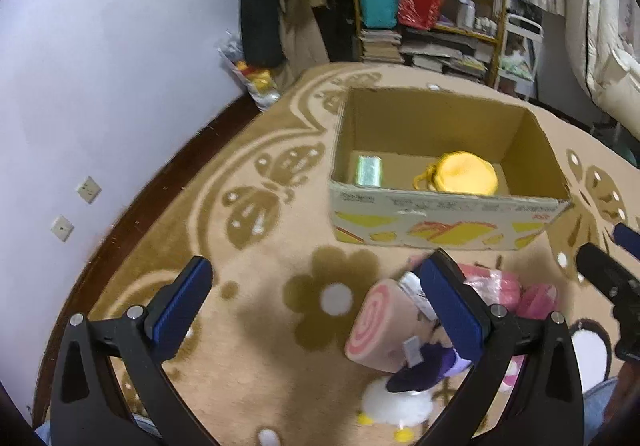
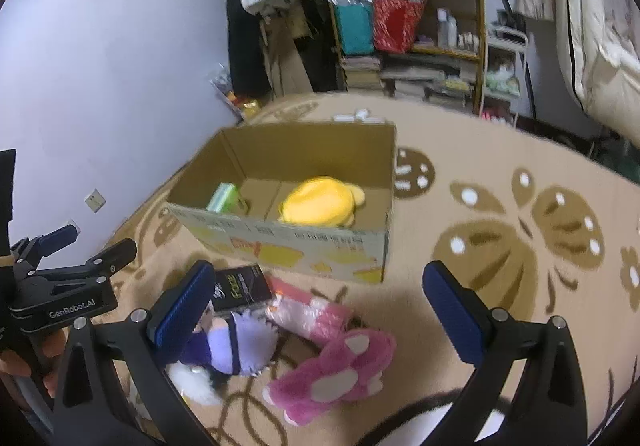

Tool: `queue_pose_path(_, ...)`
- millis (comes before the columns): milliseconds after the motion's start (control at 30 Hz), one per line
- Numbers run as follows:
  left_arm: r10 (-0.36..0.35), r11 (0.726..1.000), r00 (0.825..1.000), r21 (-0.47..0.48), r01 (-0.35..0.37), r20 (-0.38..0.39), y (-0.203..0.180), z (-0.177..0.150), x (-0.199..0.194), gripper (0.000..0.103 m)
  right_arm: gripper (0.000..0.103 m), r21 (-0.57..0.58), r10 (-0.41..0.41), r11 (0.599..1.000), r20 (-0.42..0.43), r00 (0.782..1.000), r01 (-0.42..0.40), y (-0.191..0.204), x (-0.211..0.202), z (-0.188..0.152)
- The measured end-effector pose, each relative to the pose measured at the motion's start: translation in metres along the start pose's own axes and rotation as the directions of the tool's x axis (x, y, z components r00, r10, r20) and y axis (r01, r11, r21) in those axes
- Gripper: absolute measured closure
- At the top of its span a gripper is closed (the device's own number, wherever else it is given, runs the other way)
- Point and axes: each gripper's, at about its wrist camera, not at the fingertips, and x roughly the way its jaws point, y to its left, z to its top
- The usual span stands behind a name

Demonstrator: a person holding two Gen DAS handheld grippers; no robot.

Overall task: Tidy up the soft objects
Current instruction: 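Grasp black Face tissue pack with left tool while right tool grasps pink plush bear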

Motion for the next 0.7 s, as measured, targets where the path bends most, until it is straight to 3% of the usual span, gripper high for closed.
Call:
queue_pose_path(367,-0.039,0.992,0.999,0.119,0.042,-0.029,-0.034,0.004,0.022,0.000,0.000,0.090,0.012,0.996,-0.185,0.983,0.005,-0.019,0.042,-0.021)
queue_pose_path(700,-0.089,0.976,0.991,0.188,0.107,-0.103,-0.059,0.003,0.047,0.000,0.006,0.101,-0.016,0.993,-0.375,0.927,0.058,-0.021,0.076,-0.047)
